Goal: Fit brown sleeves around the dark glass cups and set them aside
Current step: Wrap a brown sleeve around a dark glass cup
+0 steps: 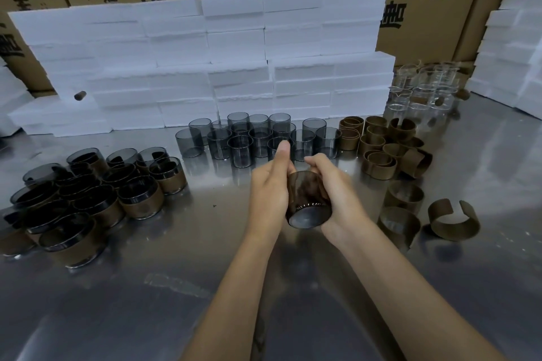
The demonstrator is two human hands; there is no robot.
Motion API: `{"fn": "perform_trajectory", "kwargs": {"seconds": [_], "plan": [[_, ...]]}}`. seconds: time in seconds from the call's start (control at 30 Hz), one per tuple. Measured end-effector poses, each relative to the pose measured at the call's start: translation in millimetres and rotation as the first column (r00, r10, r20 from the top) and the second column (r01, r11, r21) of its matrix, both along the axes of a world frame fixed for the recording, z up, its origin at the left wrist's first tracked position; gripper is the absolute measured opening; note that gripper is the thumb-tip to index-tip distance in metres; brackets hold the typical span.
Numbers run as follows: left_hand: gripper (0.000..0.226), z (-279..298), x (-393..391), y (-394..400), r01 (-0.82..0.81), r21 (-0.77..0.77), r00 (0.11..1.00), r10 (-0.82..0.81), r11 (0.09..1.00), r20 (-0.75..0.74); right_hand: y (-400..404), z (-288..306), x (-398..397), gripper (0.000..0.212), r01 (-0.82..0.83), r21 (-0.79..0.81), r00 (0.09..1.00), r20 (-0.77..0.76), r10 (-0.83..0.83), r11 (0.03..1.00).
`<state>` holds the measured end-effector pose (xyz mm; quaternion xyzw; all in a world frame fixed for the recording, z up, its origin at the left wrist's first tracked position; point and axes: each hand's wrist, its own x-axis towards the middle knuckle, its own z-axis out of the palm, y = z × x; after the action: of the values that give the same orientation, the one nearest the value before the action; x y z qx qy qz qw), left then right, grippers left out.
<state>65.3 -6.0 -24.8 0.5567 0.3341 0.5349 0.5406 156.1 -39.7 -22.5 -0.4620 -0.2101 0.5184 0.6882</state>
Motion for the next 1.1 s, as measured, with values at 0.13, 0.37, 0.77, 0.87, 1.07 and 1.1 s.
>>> {"fn": "perform_trajectory", "kwargs": {"seconds": [0.13,0.37,0.77,0.87,1.07,1.1], "plan": [[0.057,-1,-2,0,-0.018,0.18,0.999,0.025,0.984,-0.037,-3,0,3,0.038,-0.246,-0.009,0.96,-0.144,0.242,0.969],[0.061,4,-3,4,-0.07,0.079,0.998,0.07,0.994,0.0,-2,0,20,0.027,-0.338,0.049,0.94,-0.034,0.34,0.94],[0.059,8,-2,1,-0.015,0.045,0.998,0.018,0.999,-0.057,-1,-1,31,0.039,-0.328,0.09,0.934,0.179,0.309,0.94],[0.056,7,-1,1,-0.021,0.039,0.999,0.023,0.999,-0.048,-1,-2,32,0.036,-0.3,0.07,0.942,0.18,0.284,0.951],[0.017,1,2,-7,0.059,0.165,0.966,-0.014,0.985,-0.258,6,-4,34,0.034,-0.004,0.024,0.994,0.11,0.001,1.0],[0.033,-3,4,-8,0.103,0.185,0.942,-0.036,0.977,-0.332,7,-3,35,0.031,0.033,0.007,0.995,0.093,-0.034,0.999]]}}
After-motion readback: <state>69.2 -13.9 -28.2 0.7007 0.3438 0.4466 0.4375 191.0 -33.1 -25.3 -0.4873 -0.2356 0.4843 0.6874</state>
